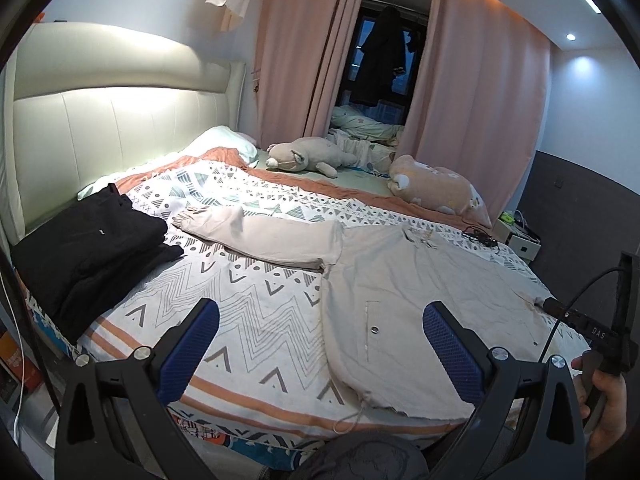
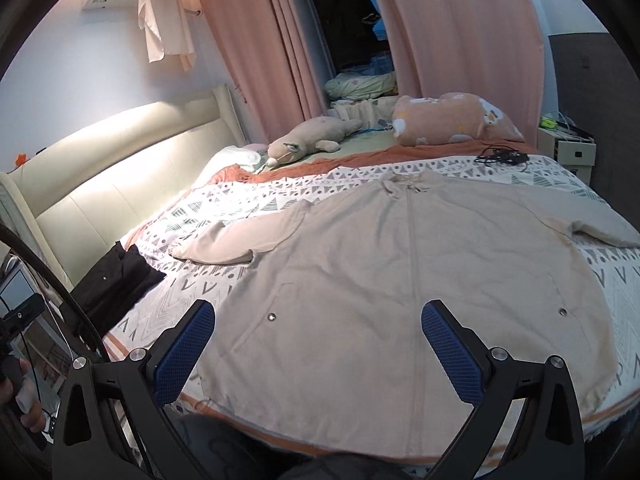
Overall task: Fold large clothes
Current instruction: 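Move both grippers down toward the beige jacket's sleeve and body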
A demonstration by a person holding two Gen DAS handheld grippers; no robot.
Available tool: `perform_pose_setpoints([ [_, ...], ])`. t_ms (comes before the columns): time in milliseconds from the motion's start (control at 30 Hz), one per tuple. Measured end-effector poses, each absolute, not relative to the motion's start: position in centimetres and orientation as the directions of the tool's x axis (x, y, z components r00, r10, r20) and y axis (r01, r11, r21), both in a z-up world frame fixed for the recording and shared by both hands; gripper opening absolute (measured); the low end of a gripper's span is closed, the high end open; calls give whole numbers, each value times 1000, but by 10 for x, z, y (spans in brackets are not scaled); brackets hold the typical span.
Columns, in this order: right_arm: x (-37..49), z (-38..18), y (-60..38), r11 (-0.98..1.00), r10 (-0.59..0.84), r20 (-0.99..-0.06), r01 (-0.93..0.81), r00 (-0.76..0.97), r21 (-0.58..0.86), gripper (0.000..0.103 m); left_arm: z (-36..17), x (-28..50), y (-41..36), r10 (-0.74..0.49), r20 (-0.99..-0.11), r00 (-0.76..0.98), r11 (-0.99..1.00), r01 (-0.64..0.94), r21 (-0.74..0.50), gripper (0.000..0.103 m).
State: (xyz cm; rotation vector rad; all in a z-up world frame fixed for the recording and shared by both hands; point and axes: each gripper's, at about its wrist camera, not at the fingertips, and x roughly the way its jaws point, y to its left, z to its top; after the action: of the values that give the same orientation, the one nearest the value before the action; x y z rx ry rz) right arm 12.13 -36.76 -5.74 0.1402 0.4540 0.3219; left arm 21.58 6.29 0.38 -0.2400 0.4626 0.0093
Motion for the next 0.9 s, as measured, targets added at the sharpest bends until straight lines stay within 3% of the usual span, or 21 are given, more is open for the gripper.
perform_pose_setpoints([
  [900, 372, -28, -244, 892, 451, -471, -363, 758, 270, 103, -49, 382, 176, -27, -609, 793, 913, -229, -339, 103],
])
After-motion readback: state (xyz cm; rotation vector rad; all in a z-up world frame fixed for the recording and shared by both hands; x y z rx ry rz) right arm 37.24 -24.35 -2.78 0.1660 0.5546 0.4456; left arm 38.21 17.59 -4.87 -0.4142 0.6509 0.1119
